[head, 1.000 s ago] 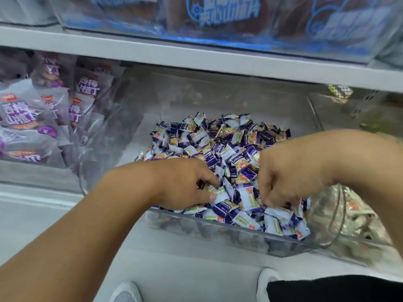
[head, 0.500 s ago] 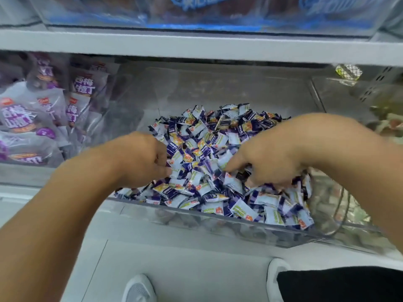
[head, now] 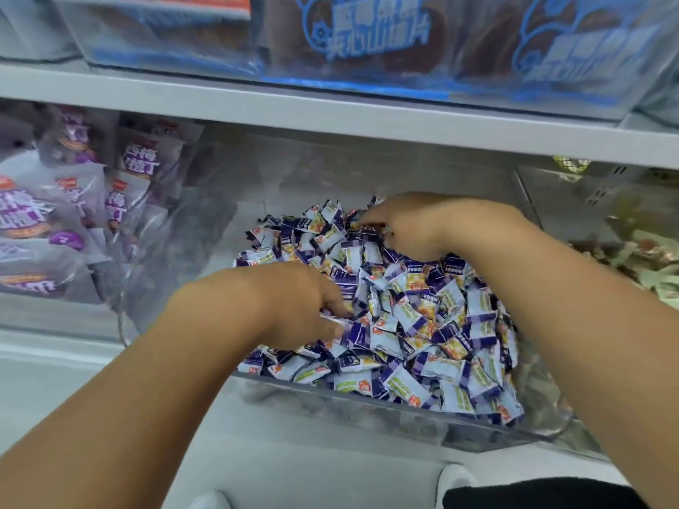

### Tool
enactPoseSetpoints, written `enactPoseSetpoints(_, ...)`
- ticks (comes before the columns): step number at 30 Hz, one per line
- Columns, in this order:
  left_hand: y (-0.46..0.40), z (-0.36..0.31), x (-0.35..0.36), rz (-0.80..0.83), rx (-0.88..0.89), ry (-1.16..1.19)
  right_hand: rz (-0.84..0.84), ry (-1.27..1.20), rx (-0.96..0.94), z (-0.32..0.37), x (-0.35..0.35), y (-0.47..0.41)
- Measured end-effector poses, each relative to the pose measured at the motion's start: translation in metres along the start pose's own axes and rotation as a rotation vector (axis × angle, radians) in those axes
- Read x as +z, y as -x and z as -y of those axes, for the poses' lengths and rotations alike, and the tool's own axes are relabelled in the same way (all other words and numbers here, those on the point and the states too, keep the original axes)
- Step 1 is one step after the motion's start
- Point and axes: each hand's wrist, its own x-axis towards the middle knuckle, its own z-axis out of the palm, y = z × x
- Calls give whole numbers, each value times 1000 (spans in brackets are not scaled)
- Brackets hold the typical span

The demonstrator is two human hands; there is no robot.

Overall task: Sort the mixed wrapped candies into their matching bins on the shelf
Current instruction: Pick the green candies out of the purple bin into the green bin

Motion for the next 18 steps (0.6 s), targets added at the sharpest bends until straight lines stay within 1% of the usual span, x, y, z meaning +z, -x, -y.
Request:
enactPoseSetpoints(2, 5, 5, -2, 39, -89, -154, 51, 40, -2, 2, 2, -1)
enactPoseSetpoints(3, 6, 10, -2, 30, -117, -174, 62, 41, -9, 2, 3, -1)
enactPoseSetpoints(4, 6, 18, 0, -12, -126, -141, 68, 26, -13, 2, 2, 0)
enactPoseSetpoints(6, 7, 32, 2, -184, -94, 0, 77, -34, -14, -1, 1, 1)
enactPoseSetpoints(8, 9, 33, 3, -372, -51, 78, 55, -91, -2, -4, 0, 5)
enactPoseSetpoints(10, 10, 25, 3, -530, -12, 155, -26, -146, -11, -6, 2, 12)
enactPoseSetpoints(12, 10, 15, 2, -613, 40, 266, -137, -221, -52, -10, 7, 23)
enactPoseSetpoints(13, 9, 10, 1, -622, 58, 318, -203, -285, -64, -13, 9, 30)
enactPoseSetpoints(15, 7, 0, 2, -582, 80, 392, -299, -427, -73, -21, 13, 48)
enactPoseSetpoints(16, 7, -5, 2, -552, 90, 424, -320, -512, -78, -24, 14, 56)
enactPoseSetpoints(18, 9, -15, 1, -506, 116, 518, -332, -760, -76, -27, 19, 69)
